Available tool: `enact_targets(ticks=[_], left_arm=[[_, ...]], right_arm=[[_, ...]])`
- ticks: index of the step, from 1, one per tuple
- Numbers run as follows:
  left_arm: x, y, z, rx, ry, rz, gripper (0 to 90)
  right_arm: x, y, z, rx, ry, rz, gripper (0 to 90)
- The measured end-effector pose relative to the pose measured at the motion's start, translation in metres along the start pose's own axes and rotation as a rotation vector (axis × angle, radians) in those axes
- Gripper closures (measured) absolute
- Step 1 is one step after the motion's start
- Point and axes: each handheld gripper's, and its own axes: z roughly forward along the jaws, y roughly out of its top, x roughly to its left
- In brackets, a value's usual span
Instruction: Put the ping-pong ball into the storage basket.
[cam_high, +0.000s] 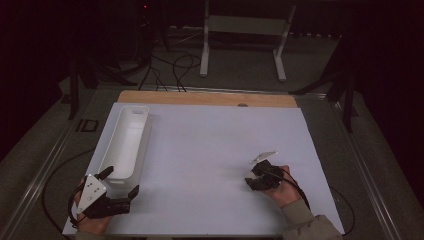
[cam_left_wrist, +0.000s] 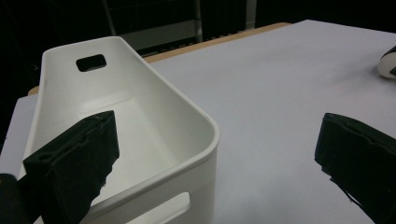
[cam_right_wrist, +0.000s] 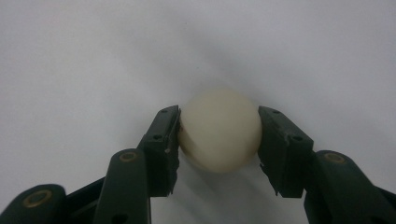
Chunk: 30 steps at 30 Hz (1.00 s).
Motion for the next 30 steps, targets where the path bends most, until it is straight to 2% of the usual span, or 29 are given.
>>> enact_targets(ticks=[30], left_arm=[[0.0, 0.0, 0.0, 0.002, 0.0, -0.001, 0.2]], right_arm=[[0.007, 0.012, -0.033, -0.06, -0.025, -0.017, 50.8]])
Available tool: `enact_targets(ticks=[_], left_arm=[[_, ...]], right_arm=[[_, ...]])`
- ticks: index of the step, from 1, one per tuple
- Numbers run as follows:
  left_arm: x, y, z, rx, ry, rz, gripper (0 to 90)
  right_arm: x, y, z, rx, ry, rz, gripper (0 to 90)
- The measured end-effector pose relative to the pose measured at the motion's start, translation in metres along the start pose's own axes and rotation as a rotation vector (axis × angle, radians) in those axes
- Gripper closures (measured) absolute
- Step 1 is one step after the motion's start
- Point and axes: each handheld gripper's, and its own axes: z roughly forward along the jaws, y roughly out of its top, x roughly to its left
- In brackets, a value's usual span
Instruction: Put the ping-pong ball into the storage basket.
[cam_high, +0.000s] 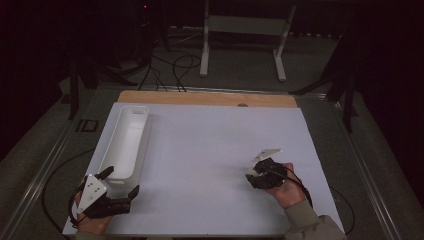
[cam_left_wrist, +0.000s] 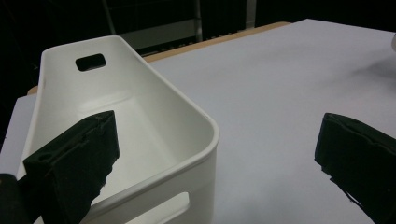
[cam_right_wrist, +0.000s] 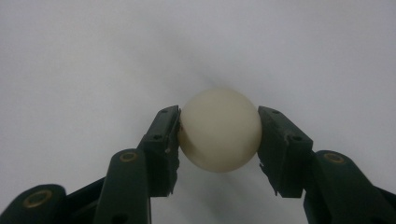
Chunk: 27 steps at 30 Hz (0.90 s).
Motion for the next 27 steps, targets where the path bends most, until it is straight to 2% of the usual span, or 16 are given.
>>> enact_targets(ticks=[27], left_arm=[[0.0, 0.0, 0.0, 0.003, -0.002, -0.002, 0.2]], right_arm=[[-0.003, 0.019, -0.015, -0.013, 0.007, -0.017, 50.9]])
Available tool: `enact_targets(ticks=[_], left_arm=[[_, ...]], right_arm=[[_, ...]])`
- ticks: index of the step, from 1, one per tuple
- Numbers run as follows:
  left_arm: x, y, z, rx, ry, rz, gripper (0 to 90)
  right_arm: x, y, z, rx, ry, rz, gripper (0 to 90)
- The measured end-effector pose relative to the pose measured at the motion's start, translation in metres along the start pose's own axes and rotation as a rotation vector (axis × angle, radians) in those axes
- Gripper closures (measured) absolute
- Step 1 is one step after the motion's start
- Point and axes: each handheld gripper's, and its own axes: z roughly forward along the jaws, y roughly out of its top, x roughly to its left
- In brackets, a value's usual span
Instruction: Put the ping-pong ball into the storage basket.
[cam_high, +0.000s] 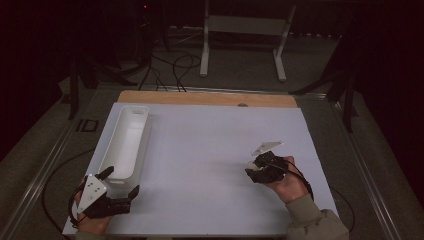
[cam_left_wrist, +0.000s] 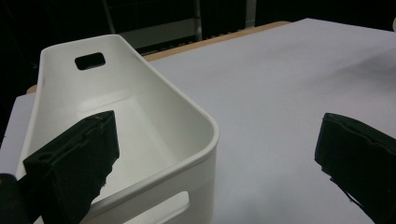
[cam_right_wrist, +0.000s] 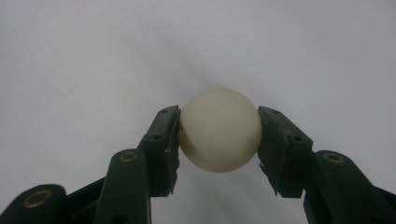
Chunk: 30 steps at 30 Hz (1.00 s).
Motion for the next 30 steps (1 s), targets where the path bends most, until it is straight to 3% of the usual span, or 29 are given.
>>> enact_targets(ticks=[30], left_arm=[[0.0, 0.0, 0.0, 0.002, -0.002, -0.001, 0.2]], right_arm=[[0.001, 0.019, -0.007, -0.023, 0.006, -0.021, 50.9]])
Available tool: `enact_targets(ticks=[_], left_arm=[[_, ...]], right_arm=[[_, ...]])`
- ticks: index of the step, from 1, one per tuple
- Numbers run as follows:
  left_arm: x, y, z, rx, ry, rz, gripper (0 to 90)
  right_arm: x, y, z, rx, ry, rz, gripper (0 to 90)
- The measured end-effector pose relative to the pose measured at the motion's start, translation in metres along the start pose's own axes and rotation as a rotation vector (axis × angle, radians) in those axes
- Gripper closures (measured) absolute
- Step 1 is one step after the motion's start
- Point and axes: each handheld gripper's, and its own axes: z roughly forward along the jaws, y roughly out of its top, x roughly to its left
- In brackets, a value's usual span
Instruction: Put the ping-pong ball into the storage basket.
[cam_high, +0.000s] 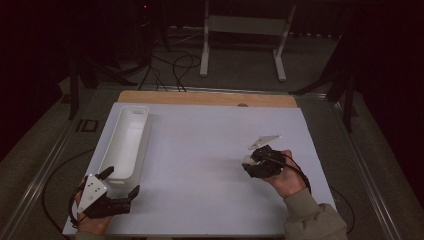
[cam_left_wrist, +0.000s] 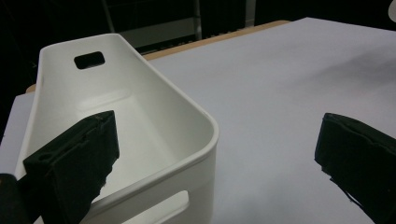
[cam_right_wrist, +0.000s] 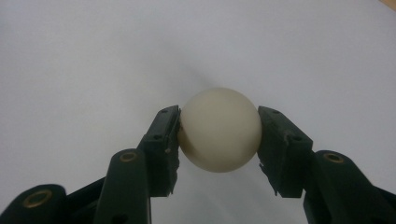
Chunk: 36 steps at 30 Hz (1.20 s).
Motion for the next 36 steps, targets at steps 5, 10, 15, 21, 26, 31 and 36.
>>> enact_targets(ticks=[5, 10, 15, 21, 26, 31, 36], left_arm=[[0.0, 0.0, 0.0, 0.001, 0.0, 0.0, 0.2], [0.0, 0.0, 0.0, 0.003, -0.001, -0.001, 0.2], [0.0, 0.0, 0.0, 0.01, -0.001, 0.0, 0.2], [0.0, 0.0, 0.001, 0.016, -0.003, -0.002, 0.2], [0.0, 0.0, 0.001, 0.021, -0.007, -0.008, 0.2], [0.001, 0.0, 0.001, 0.028, -0.009, -0.01, 0.2], [0.001, 0.0, 0.002, 0.032, -0.013, -0.012, 0.2]], right_arm=[[0.0, 0.002, 0.0, -0.003, 0.0, -0.001, 50.9], [0.0, 0.004, 0.0, -0.003, 0.0, -0.004, 50.9], [0.001, 0.007, 0.0, -0.003, 0.001, -0.004, 50.9], [0.001, 0.011, 0.0, -0.005, 0.0, -0.016, 50.9], [0.002, 0.014, -0.002, -0.006, -0.001, -0.016, 50.9], [0.002, 0.017, -0.002, -0.007, 0.001, -0.021, 50.9], [0.003, 0.019, -0.003, -0.012, 0.001, -0.024, 50.9]])
